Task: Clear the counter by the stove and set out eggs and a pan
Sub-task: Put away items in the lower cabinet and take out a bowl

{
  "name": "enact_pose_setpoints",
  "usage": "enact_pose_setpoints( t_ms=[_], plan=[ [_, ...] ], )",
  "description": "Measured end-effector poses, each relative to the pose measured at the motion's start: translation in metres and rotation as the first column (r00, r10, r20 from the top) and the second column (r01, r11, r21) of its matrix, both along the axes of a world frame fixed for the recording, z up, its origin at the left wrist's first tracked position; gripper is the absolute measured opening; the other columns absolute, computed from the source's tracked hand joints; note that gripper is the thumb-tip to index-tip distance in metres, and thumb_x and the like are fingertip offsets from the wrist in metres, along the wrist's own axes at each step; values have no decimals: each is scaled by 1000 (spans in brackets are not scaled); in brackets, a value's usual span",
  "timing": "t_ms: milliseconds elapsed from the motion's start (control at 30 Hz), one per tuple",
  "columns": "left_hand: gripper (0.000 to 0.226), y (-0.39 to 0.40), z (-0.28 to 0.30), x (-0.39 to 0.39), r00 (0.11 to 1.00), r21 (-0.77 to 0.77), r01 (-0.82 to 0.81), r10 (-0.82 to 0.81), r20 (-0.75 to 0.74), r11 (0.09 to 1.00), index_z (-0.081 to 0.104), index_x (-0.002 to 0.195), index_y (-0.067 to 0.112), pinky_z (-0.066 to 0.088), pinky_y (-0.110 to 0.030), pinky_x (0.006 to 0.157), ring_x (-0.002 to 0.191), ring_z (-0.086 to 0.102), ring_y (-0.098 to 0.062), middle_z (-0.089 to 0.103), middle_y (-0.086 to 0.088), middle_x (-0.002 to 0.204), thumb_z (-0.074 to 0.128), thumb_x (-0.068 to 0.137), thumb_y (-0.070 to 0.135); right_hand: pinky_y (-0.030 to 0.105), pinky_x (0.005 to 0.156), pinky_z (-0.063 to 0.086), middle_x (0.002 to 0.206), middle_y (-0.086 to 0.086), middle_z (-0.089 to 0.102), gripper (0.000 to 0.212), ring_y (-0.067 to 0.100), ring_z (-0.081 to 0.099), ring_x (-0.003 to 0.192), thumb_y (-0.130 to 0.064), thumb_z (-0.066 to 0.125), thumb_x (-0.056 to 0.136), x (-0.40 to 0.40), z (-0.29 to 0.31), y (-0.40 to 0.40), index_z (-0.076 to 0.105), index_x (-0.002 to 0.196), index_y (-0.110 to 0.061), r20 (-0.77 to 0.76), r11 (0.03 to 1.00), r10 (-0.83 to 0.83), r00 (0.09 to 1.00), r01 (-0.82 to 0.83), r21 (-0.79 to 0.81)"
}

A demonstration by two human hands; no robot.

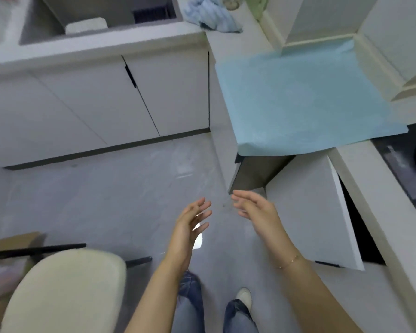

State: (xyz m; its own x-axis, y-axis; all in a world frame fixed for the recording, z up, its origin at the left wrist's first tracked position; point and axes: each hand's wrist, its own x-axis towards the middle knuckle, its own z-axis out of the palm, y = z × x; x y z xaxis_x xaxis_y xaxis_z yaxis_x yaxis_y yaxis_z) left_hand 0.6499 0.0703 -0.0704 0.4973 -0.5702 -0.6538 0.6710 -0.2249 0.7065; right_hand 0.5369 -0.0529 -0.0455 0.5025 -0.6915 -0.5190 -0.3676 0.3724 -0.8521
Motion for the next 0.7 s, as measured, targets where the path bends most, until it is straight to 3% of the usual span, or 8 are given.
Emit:
enact_pose_setpoints(
  t_ms=[233,400,700],
  plan=[
    [30,37,15,138,995,-30,-78,80,60,996,59,124,15,48,-34,98,113,62,-15,67,0,122,41,101,23,19,86,51,112,-2,68,24,6,64,100,-9,48,97,153,19,34,65,112,-16,10,988,156,988,-156,-8],
    [27,43,28,223,983,-44,-111,116,142,993,61,121,16,48,-33,97,112,63,-13,68,2,120,44,100,21,24,97,49,108,-9,68,22,2,62,102,-12,53,94,235,23,36,67,107,-23,-16,964,230,973,-230,-136],
    [19,-14,18,358,946,16,-132,121,300,991,64,110,22,48,-30,98,112,60,-9,67,6,117,53,95,14,22,94,48,107,-12,66,21,5,61,105,-13,53,95,377,-11,-21,66,109,-23,-34,933,307,951,-308,-185]
  ],
)
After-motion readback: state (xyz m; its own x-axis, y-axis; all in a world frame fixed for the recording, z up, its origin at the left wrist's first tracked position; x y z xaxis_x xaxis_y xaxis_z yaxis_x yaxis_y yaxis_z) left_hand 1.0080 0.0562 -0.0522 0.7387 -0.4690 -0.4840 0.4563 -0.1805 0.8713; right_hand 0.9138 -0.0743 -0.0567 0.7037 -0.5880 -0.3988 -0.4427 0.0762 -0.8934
